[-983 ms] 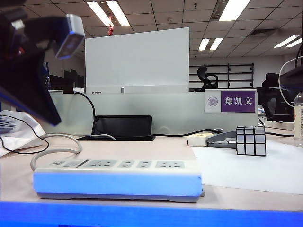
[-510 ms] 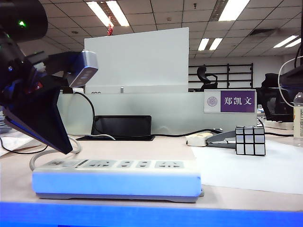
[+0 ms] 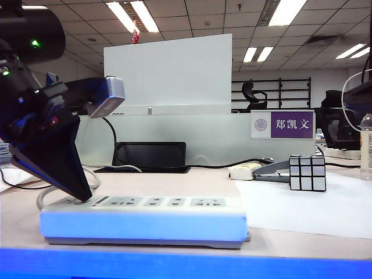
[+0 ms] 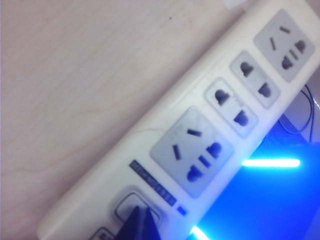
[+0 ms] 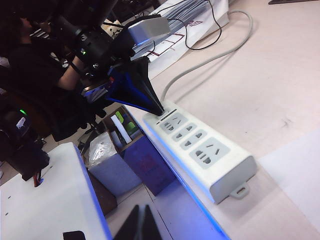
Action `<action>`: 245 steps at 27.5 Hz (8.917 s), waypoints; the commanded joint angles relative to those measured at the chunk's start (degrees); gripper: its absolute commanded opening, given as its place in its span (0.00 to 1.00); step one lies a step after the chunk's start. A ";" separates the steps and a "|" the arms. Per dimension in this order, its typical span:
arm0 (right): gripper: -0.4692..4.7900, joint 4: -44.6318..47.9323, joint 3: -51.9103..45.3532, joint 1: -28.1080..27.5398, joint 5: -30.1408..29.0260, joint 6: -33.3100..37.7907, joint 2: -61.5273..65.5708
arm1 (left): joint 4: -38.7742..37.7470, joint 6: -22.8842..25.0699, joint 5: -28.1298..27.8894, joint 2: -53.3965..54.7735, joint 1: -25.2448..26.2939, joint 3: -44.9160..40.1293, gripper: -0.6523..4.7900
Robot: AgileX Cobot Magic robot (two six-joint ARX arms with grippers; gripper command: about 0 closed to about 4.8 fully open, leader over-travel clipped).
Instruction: Press the button on the power strip.
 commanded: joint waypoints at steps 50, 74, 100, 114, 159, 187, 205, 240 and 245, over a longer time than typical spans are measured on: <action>0.09 -0.76 0.04 0.04 0.35 -1.01 0.00 | 6.93 -1.09 2.21 -2.91 -0.24 2.73 0.11; 0.09 4.94 0.07 -0.02 4.83 -1.99 -0.09 | 8.46 -16.66 -15.67 -39.36 -0.17 -12.41 0.11; 0.09 9.97 0.02 -0.11 29.14 -10.78 -0.39 | 5.11 -27.91 -41.31 -80.04 -0.28 -28.98 0.11; 0.09 9.81 0.02 -0.02 46.58 -10.84 -0.42 | 4.02 -27.93 -41.03 -80.04 -0.26 -30.69 0.11; 0.09 9.75 0.02 -0.02 46.58 -10.86 -0.44 | 25.94 -23.58 -17.49 -80.28 33.22 -41.40 0.11; 0.09 9.62 0.02 -0.02 46.60 -10.84 -0.44 | 28.15 -23.39 -22.86 -80.28 31.32 -42.53 0.11; 0.09 9.62 0.02 -0.02 46.60 -10.84 -0.44 | 24.68 -22.99 -24.79 -80.28 29.73 -42.53 0.11; 0.09 9.60 0.02 -0.02 46.60 -10.86 -0.44 | 24.65 -22.99 -24.37 -80.28 29.77 -42.53 0.11; 0.09 8.41 0.02 -0.81 51.25 -15.52 -1.14 | 24.65 -22.99 -24.35 -80.28 29.77 -42.53 0.11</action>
